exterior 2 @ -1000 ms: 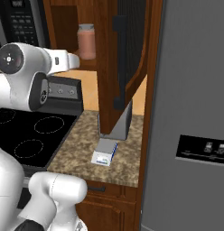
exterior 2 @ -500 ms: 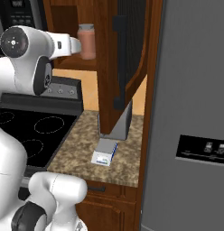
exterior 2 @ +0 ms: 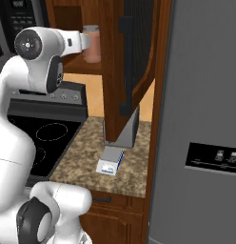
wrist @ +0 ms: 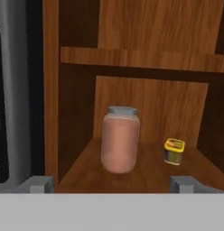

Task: Pick the honey bottle and place it on the digital scale for weighing, and close the cabinet.

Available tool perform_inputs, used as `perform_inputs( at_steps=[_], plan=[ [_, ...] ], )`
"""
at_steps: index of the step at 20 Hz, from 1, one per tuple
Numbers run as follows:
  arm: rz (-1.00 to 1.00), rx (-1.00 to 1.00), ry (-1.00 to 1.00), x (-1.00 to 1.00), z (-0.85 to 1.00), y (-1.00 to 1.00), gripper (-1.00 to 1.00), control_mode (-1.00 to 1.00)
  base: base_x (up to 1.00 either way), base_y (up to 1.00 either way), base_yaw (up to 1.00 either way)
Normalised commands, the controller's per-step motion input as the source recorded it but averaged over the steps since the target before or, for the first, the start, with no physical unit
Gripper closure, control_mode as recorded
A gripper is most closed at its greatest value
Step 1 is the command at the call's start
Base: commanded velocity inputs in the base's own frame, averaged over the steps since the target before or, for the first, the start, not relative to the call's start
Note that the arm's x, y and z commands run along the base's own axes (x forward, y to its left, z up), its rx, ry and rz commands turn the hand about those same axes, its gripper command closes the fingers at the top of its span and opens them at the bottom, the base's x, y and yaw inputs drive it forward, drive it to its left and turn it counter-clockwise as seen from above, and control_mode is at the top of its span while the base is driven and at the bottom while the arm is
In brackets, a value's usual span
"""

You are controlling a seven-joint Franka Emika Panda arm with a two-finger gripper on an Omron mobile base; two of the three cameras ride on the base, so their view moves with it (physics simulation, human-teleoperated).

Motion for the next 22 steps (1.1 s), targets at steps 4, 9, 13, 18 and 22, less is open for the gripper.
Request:
perform_inputs(
  at_steps=[4,9,13,18,22],
  plan=[
    [0.00,0.00,0.00,0.62,0.00,0.00,-1.00,-1.00,0.00,0.00,0.00],
    [0.00,0.07,-0.05,0.42,0.00,0.00,-1.00,-1.00,0.00,0.00,0.00],
    [0.00,0.02,-0.04,0.58,0.00,0.00,-1.00,-1.00,0.00,0.00,0.00],
    [0.00,0.00,0.01,0.63,0.00,0.00,-1.00,-1.00,0.00,0.00,0.00],
    [0.00,0.00,0.00,0.62,0.02,0.00,-1.00,-1.00,0.00,0.00,0.00]
  ],
)
